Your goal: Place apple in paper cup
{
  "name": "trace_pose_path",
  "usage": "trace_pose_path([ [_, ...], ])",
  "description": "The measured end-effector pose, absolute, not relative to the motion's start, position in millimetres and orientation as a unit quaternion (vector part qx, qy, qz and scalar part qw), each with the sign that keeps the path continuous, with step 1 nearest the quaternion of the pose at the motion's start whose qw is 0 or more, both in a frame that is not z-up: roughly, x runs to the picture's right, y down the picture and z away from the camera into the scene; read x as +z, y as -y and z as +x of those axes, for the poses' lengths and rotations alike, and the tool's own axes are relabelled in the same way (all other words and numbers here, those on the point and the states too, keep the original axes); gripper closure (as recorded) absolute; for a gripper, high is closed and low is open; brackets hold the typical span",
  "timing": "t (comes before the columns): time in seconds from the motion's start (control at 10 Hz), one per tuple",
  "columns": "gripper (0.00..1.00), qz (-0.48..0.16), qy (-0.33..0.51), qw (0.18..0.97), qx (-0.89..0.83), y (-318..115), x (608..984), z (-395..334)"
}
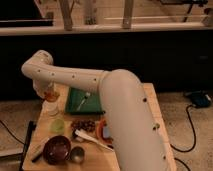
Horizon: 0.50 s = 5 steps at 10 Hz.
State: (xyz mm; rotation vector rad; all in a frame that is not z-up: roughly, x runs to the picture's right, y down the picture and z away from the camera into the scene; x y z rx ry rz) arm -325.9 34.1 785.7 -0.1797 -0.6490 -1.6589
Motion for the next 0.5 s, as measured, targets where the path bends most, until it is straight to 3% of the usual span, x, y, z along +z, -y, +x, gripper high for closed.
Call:
trace_pose_path([
  [0.5,0.22,-0.083,0.291,0.614,-0.729,-40.7,782.8,-332.3],
])
